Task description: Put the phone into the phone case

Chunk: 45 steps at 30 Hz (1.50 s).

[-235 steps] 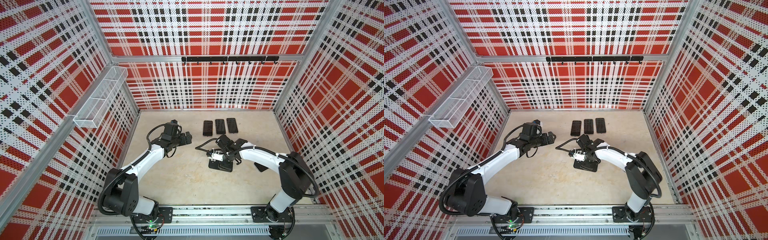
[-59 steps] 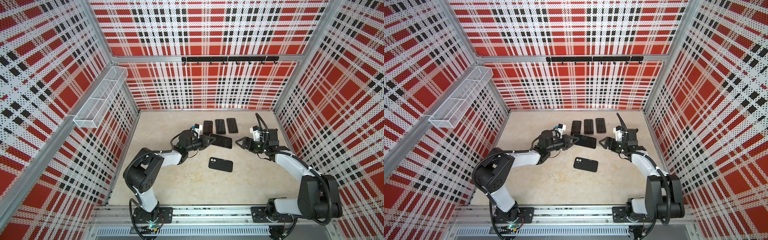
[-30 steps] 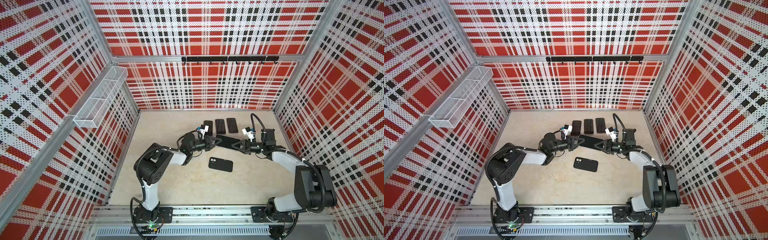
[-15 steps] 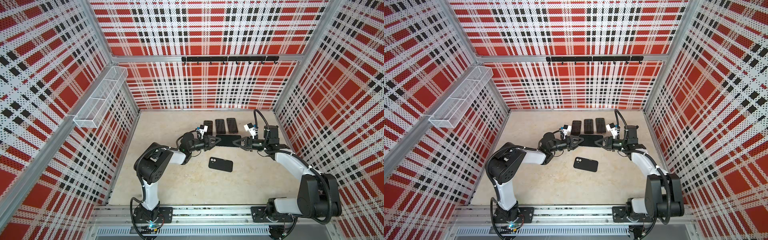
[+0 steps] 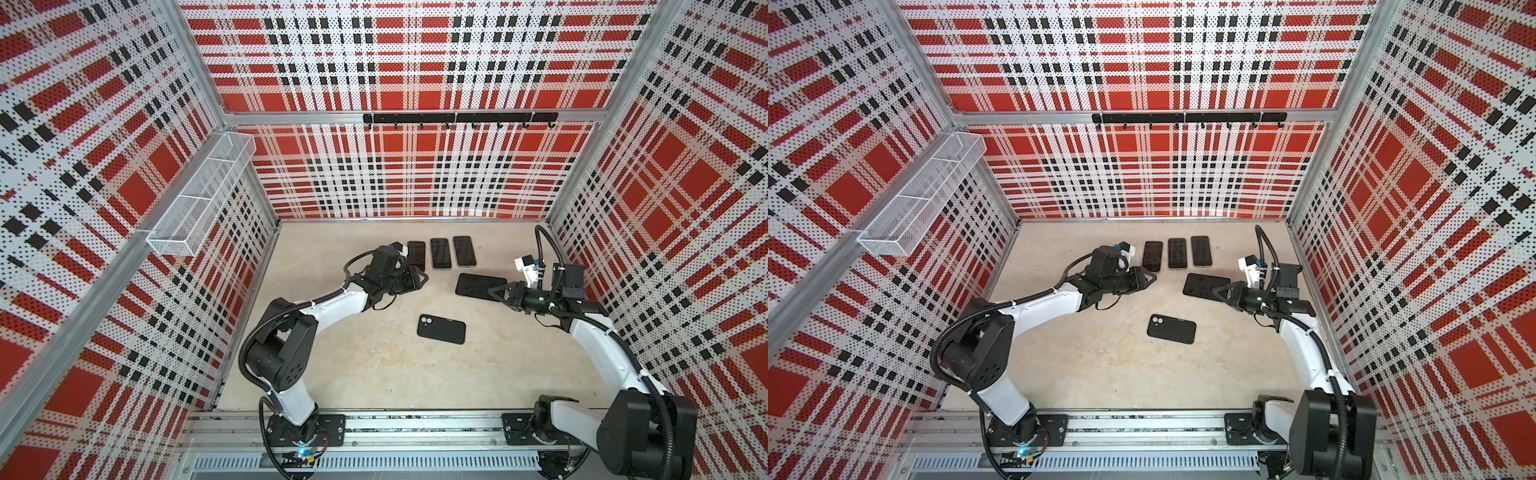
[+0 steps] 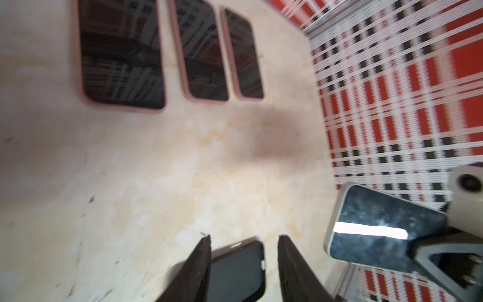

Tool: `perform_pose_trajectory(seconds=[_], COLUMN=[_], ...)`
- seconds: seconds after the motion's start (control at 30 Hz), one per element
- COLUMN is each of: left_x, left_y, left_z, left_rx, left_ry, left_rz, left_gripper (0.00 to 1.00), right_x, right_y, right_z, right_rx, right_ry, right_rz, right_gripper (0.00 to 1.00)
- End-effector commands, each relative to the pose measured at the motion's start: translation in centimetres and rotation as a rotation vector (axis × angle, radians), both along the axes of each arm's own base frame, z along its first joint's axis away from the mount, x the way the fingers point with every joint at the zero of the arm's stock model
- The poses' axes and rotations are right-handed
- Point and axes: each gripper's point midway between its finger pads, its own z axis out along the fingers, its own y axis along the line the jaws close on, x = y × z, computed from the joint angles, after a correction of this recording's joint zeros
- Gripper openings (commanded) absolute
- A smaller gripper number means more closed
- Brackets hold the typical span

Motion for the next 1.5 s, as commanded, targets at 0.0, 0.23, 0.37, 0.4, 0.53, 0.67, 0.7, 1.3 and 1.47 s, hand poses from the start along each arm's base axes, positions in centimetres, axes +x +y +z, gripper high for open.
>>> perform_pose_trajectory(seconds=[0.0,0.23,0.37,0.4,0.53,0.67,0.7,1.3,1.47], left_x=[-2.9,-5.1,-6.0,-6.2,-6.6,-6.9,-7.0,-5.8,-5.2], left_y=[2.4,0.8,0.7,0.6,0.6,0.8,0.9,2.7,1.9], left_z=[-5.8,-8.9,-10.1,-10.3,-11.0,-11.4,-11.5,-9.8,-9.0], left_rx=[0.243,0.3,0.336,0.336,0.344,0.35,0.352,0.291,0.257], left_ry=[0.116,0.18,0.208,0.214,0.23,0.244,0.247,0.201,0.187], left_rz=[0.026,-0.003,-0.021,-0.025,-0.031,-0.026,-0.019,0.05,0.036], left_gripper=[0.45,0.43,0.36,0.34,0.23,0.14,0.13,0.16,0.3], right_x=[-1.1,-1.5,-1.5,-1.6,-1.9,-2.1,-2.2,-1.9,-1.8], right_y=[0.1,0.3,0.1,0.1,0.2,1.2,1.5,5.3,5.5], right_z=[-0.8,-2.6,-3.1,-3.2,-3.9,-4.2,-4.3,-8.5,-10.8], right_rx=[-0.011,0.002,-0.015,-0.018,0.0,0.023,0.028,0.032,0.011], right_ry=[0.022,0.07,0.087,0.089,0.11,0.114,0.112,0.199,0.273], right_rz=[0.015,0.032,0.031,0.03,0.028,0.05,0.062,0.215,0.261], right_gripper=[0.0,0.0,0.0,0.0,0.0,0.0,0.0,0.0,0.0])
